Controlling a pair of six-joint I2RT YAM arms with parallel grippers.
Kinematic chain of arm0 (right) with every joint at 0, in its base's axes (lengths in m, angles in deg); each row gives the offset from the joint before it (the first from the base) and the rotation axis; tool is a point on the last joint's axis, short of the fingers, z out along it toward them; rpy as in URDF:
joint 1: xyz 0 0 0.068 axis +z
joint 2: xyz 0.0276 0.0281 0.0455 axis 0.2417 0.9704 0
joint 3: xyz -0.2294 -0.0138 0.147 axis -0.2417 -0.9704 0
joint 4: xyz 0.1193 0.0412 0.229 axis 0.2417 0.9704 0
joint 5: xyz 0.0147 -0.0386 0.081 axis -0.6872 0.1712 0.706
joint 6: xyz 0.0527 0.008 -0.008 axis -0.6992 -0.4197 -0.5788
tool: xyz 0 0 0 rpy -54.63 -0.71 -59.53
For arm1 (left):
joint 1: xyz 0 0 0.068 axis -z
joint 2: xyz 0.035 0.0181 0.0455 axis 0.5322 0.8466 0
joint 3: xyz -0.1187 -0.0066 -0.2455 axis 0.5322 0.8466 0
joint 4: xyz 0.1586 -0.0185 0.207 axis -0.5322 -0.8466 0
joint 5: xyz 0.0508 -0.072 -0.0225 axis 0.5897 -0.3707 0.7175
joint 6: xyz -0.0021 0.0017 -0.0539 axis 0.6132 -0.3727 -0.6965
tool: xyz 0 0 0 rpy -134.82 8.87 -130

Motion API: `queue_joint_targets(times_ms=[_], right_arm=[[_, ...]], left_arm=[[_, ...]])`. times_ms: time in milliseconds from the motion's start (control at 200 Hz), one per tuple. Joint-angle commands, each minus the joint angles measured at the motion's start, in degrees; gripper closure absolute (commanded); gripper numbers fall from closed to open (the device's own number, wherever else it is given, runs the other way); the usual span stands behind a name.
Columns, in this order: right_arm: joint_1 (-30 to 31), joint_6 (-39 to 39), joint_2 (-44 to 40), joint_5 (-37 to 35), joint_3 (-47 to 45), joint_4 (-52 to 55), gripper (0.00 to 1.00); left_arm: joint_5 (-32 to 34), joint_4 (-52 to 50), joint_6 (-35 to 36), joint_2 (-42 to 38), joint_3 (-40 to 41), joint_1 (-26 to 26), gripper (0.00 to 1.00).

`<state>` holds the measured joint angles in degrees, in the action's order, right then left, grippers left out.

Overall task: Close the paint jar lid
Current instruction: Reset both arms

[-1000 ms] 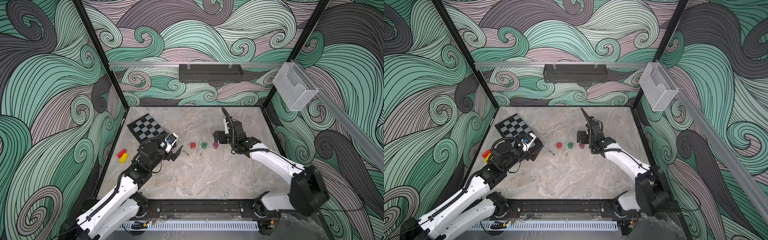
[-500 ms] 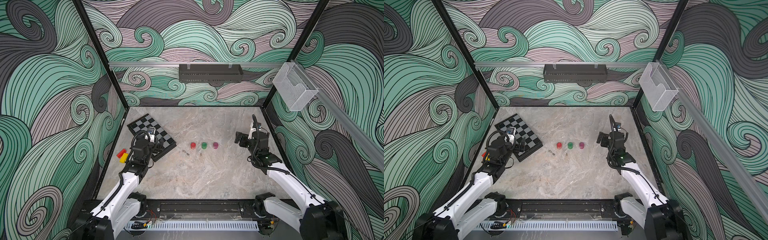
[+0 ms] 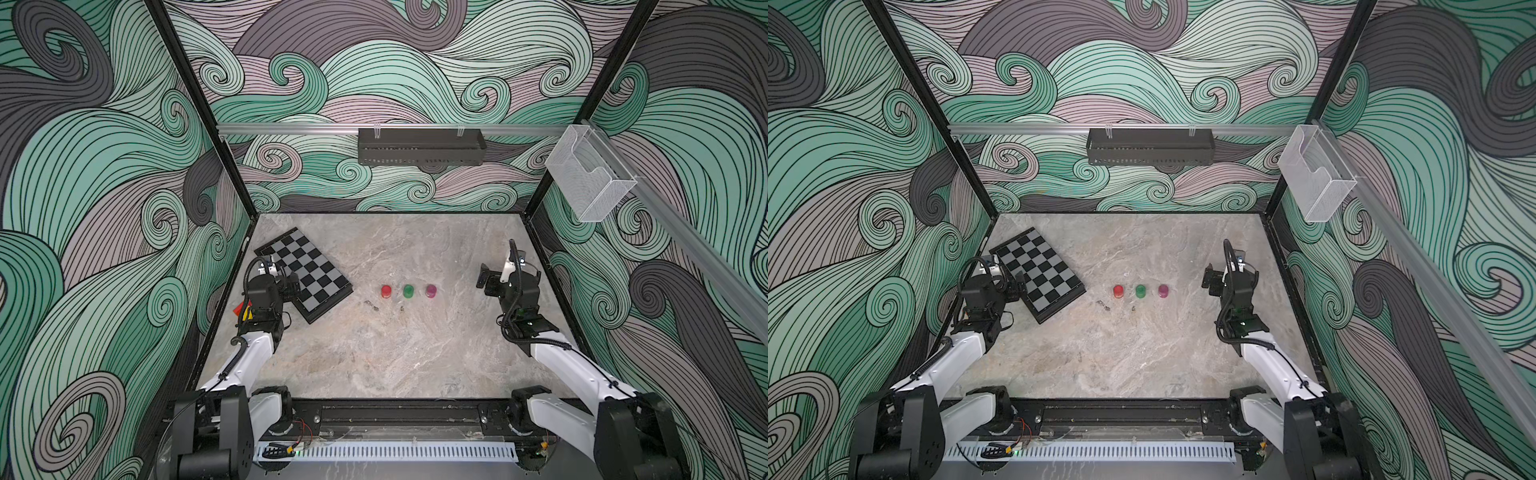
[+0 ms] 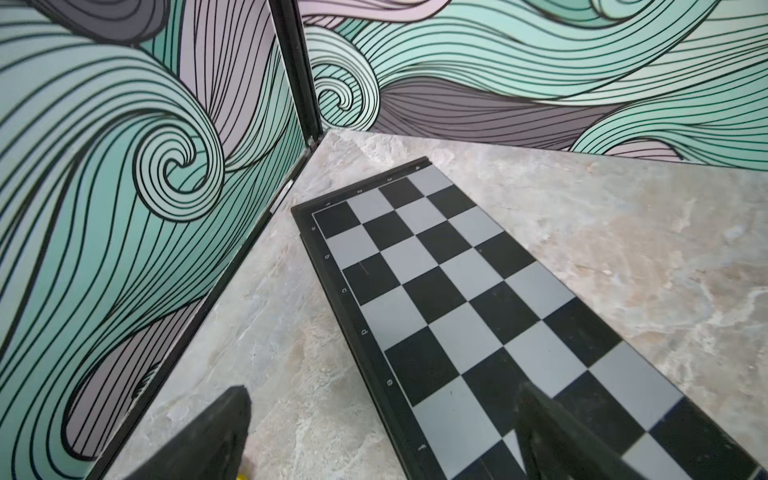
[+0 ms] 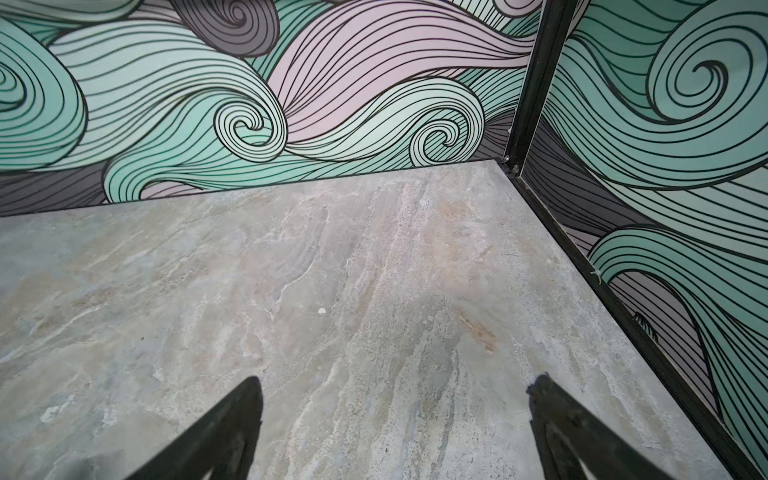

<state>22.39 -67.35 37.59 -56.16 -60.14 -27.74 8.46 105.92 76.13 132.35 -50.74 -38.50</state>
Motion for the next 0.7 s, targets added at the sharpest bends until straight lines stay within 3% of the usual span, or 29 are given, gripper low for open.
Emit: queue_joint_targets(times_ms=[0, 210, 505, 695], right_arm=[[-0.23, 4.36, 2.35, -0.55, -1.51, -9.31, 0.01], [-0.4, 6.71, 2.03, 1.21, -4.27, -15.55, 0.01], [-1.51, 9.07, 8.29, 4.58, -3.02, -22.56, 0.01], [-1.64, 10.61, 17.06, 5.93, -5.94, -37.39, 0.01]], left_arm=[[-1.73, 4.32, -3.49, 2.36, 0.58, -0.42, 0.01], [-2.28, 7.33, -3.62, 6.35, 0.92, -0.4, 0.01], [-4.42, 10.71, -1.61, 10.32, -0.11, -0.5, 0.01], [-9.5, 8.71, -0.21, 12.79, -2.83, -0.46, 0.05]])
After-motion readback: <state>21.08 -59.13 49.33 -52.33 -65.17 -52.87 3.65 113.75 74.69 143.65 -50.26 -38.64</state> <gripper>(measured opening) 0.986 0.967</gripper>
